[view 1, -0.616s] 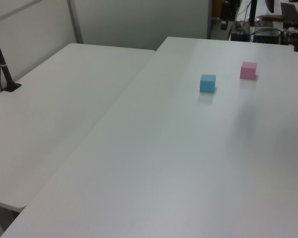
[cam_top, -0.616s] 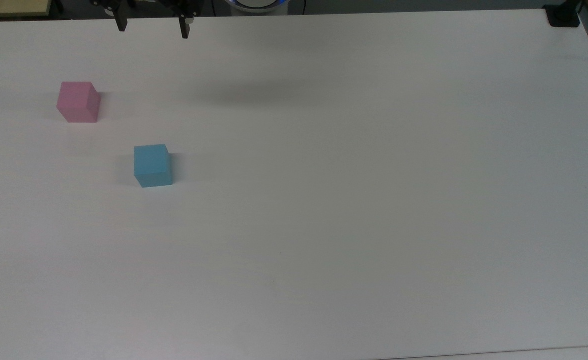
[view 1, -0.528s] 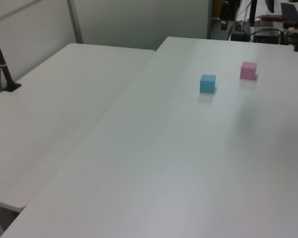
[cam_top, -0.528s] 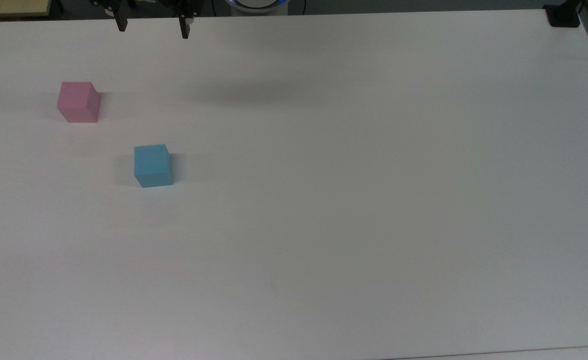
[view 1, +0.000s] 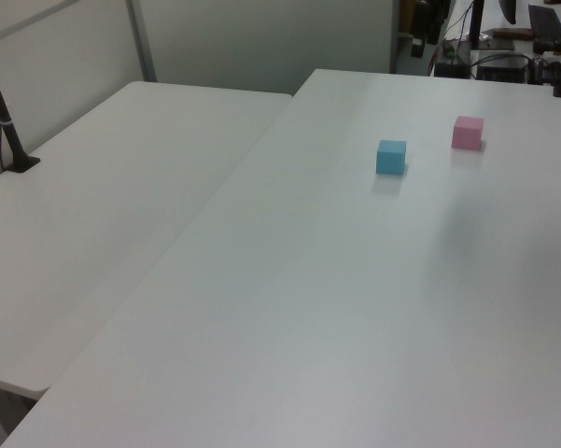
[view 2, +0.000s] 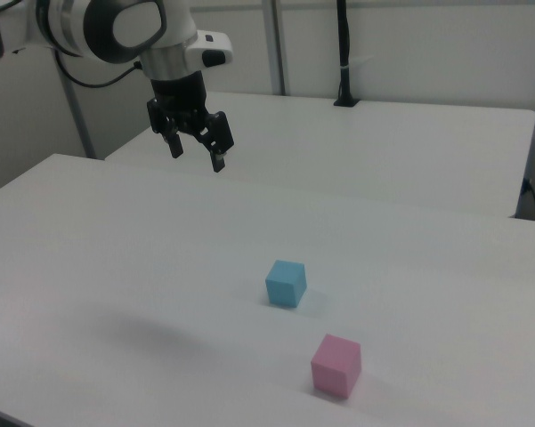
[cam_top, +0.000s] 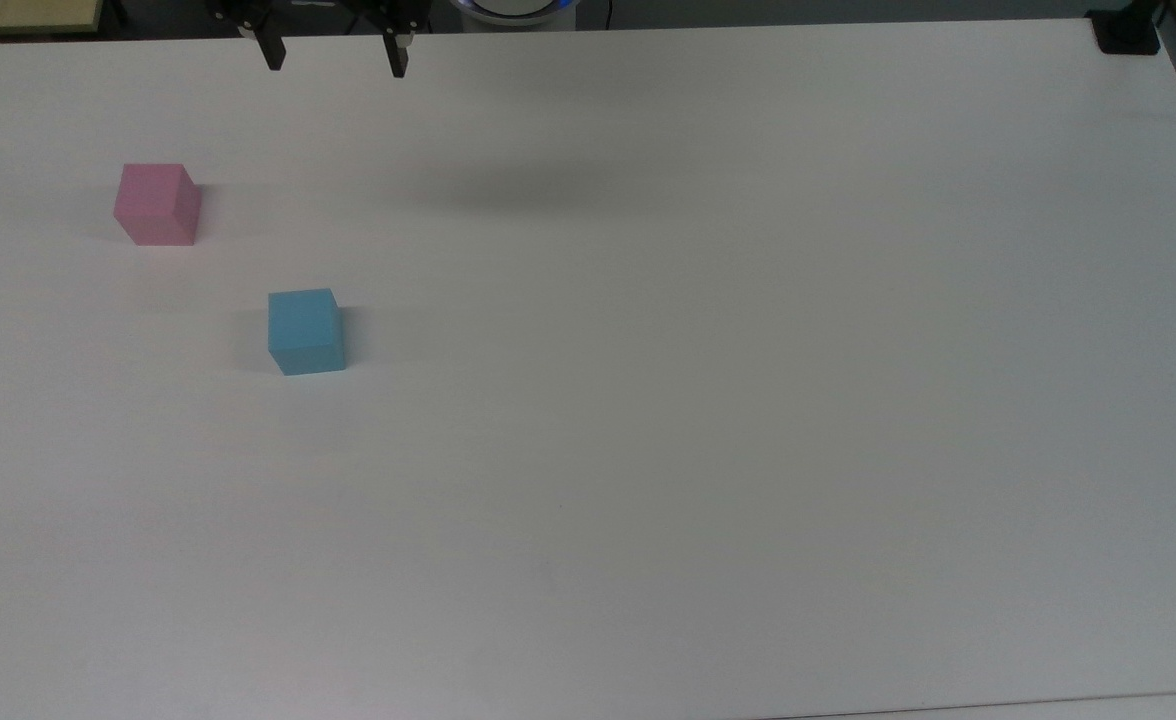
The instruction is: Put blue cube on pink cube
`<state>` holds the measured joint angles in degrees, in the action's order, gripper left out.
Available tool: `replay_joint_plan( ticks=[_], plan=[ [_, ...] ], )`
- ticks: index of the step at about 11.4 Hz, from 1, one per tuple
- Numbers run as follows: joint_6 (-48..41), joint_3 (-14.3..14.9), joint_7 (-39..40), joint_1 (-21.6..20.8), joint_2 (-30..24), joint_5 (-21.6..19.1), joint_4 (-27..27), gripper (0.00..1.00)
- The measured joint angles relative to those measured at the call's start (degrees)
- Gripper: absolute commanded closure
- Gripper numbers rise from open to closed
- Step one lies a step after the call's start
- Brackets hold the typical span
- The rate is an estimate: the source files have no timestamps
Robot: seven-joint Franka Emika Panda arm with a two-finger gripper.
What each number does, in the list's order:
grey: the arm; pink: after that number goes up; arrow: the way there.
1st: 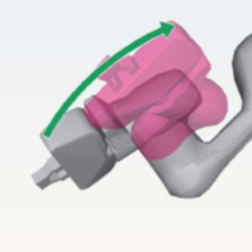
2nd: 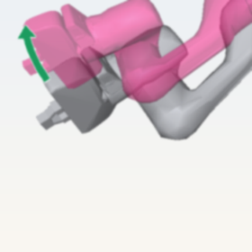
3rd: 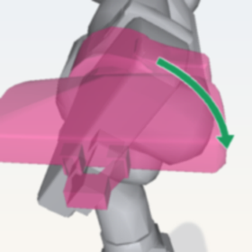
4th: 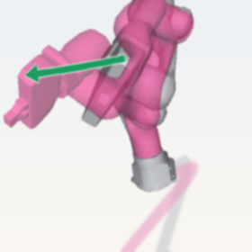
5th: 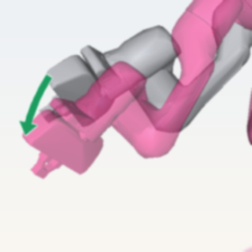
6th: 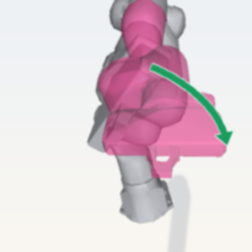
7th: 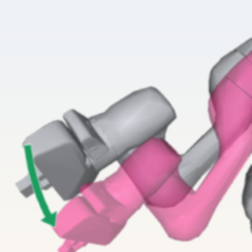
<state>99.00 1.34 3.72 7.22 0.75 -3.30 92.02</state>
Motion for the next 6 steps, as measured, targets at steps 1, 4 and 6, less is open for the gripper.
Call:
replay_joint_plan(
  ticks=[1,4,6],
  plan=[
    [0.0,0.03,-0.03,0.01,0.0,-0.83,0.0,0.0],
    [0.0,0.03,-0.04,0.0,0.0,-1.11,0.0,0.0],
    [0.0,0.03,-0.04,0.0,0.0,-1.12,0.0,0.0]
  ],
)
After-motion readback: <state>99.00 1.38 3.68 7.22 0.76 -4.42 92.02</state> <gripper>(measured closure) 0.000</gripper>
